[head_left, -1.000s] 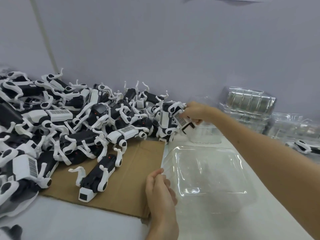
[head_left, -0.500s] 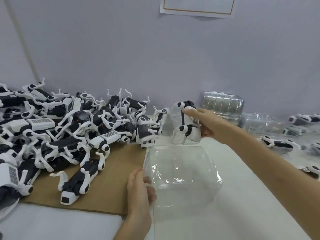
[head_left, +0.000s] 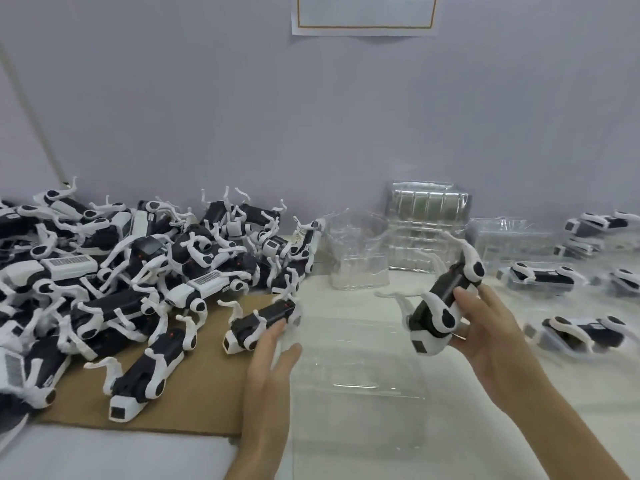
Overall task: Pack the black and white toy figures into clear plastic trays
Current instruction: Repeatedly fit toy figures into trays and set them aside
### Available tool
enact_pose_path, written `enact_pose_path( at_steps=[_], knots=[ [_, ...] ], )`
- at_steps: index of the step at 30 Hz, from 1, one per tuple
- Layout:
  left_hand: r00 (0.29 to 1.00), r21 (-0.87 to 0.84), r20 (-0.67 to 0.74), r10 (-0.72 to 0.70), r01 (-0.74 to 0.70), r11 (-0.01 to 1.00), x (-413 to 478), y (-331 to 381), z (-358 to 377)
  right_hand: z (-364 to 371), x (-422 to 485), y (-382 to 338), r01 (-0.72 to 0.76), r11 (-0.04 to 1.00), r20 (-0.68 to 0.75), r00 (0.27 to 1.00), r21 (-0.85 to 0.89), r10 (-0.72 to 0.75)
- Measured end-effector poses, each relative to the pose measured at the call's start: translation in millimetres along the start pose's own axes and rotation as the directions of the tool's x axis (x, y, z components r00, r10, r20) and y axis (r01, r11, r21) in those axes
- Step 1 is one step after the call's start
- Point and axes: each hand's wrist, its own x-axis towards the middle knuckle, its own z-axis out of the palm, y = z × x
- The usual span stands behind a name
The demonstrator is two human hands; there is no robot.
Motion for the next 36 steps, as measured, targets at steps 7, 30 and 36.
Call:
enact_pose_path(
  at_steps=[7, 30, 36],
  knots=[
    [0.983, 0.21, 0.122, 0.137, -0.16, 0.964, -4.9, -0.2, -0.3, -2.9, -8.2, -0.4, -0.044, 0.995, -0.099, 0.994, 0.093, 0.053],
    [0.922, 0.225, 0.337, 0.191, -0.276, 0.934, -4.1, -5.5, -5.5, 35.2, -39.6, 13.7, 0.482, 0.548, 0.324, 0.873, -0.683, -0.365],
    [0.944, 0.222, 0.278, 0.177, -0.243, 0.944, -1.4, -5.5, -3.6, 31.8, -35.8, 11.1, 0.59, 0.4, 0.556, 0.804, -0.701, -0.21]
  ],
)
